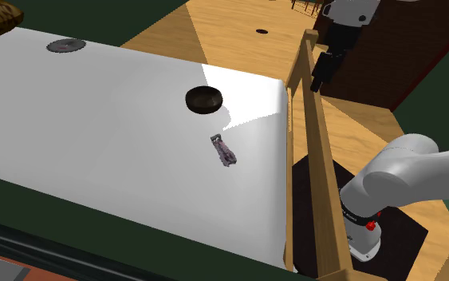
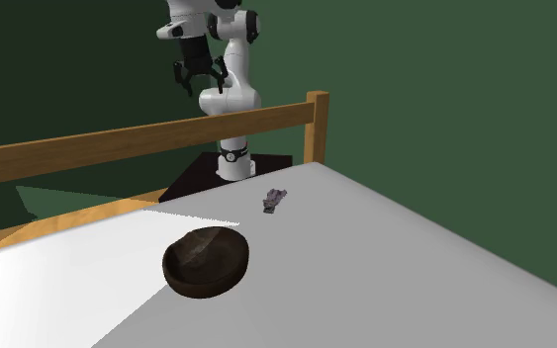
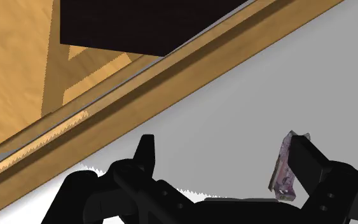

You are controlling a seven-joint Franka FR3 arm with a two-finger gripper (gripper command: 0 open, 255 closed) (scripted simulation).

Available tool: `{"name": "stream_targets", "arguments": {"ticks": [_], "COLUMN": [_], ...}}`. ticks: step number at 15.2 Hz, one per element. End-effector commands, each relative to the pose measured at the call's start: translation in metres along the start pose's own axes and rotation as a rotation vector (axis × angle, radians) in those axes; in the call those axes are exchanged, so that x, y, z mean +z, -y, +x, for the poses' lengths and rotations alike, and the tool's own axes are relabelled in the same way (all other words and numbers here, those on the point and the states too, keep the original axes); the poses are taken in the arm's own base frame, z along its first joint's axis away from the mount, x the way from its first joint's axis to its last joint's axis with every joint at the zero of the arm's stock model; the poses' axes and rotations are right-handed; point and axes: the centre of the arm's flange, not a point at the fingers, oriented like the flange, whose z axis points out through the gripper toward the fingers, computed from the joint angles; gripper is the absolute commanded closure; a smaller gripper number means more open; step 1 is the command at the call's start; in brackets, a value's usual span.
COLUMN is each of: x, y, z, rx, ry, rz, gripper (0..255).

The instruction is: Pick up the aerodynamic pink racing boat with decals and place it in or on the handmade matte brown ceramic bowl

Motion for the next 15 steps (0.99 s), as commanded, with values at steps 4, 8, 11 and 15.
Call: {"name": "stream_targets", "arguments": {"ticks": [4,8,11,15], "x": [0.027,0.063,0.09,0.127], "y": [0.019,0.045,0.064,0.089], "z": [0.022,0.052,0.074,0.103], "rx": [0.015,0.035,0.05,0.07], "ry": [0.01,0.023,0.033,0.047], "rz": [0.006,0.015,0.021,0.03], "gripper": [0,0,0,0]}}
